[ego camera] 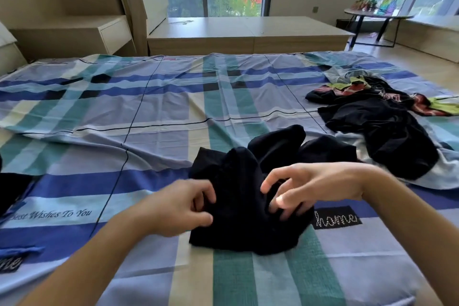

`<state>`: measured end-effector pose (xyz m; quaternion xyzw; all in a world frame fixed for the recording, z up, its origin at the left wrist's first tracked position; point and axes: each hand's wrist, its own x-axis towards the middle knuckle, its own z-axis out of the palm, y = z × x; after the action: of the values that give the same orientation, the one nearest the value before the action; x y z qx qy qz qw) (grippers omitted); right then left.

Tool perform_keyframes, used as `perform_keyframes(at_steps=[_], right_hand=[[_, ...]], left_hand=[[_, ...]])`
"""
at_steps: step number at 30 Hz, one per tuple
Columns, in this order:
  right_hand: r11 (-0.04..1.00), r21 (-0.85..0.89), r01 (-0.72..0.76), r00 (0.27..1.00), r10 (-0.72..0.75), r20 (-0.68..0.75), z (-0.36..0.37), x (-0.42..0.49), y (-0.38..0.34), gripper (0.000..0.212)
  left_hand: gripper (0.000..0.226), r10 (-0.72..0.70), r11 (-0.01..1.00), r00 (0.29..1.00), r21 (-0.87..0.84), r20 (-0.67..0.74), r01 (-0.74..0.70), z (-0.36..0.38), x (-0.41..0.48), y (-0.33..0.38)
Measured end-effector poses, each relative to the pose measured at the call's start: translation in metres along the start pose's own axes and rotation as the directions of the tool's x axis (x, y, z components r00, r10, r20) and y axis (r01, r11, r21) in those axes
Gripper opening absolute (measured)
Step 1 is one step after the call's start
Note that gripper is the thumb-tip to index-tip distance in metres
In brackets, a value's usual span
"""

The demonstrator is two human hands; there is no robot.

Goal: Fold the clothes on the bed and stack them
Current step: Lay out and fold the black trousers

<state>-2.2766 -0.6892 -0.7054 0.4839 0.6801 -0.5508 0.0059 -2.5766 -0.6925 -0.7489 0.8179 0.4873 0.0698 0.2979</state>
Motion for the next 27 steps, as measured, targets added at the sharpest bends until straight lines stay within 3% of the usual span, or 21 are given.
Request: perform_keyframes(at_steps=[1,3,7,12,16,21,25,27], right_hand=[[0.998,-0.039,-0.054,0.996,0.051,-0.076,0.007,0.007,0.002,0.042],[0.991,-0.110,-0.070,0.963,0.038,-0.267,0.019,0.024,0.004,0.061],[0.993,-0.107,0.042,0.908,-0.083,-0.412,0.042,0.051,0.000,0.087],[0.957,0.078,0.279,0.837,-0.203,-0.508,0.049,0.058,-0.009,0.058],[0.900,0.200,0.387,0.818,-0.236,-0.525,0.041,0.049,-0.015,0.031],[0.791,0.365,0.491,0.818,-0.276,-0.504,0.038,0.041,-0.017,0.023],[0.658,0.465,0.592,0.771,-0.294,-0.565,0.038,0.035,-0.019,0.028],[0.596,0.504,0.625,0.767,-0.351,-0.537,0.037,0.031,-0.022,0.031]], left_hand=[[0.019,-0.002,0.992,0.999,0.127,0.032,-0.002,0.006,-0.001,0.001],[0.026,0.002,0.983,1.000,0.186,-0.022,0.002,0.016,0.001,0.006],[0.044,-0.001,0.997,0.969,-0.071,-0.247,-0.017,0.029,0.013,0.018],[0.048,0.007,0.977,0.932,-0.197,-0.363,-0.084,0.031,0.018,0.023],[0.058,-0.005,0.864,0.926,-0.468,-0.378,-0.187,0.023,0.015,0.033],[0.066,0.017,0.688,0.940,-0.678,-0.341,-0.258,0.018,0.010,0.044],[0.085,-0.032,0.384,0.961,-0.891,-0.275,-0.242,0.018,0.011,0.042],[0.087,0.004,0.445,0.978,-0.875,-0.208,-0.189,0.019,0.011,0.039]])
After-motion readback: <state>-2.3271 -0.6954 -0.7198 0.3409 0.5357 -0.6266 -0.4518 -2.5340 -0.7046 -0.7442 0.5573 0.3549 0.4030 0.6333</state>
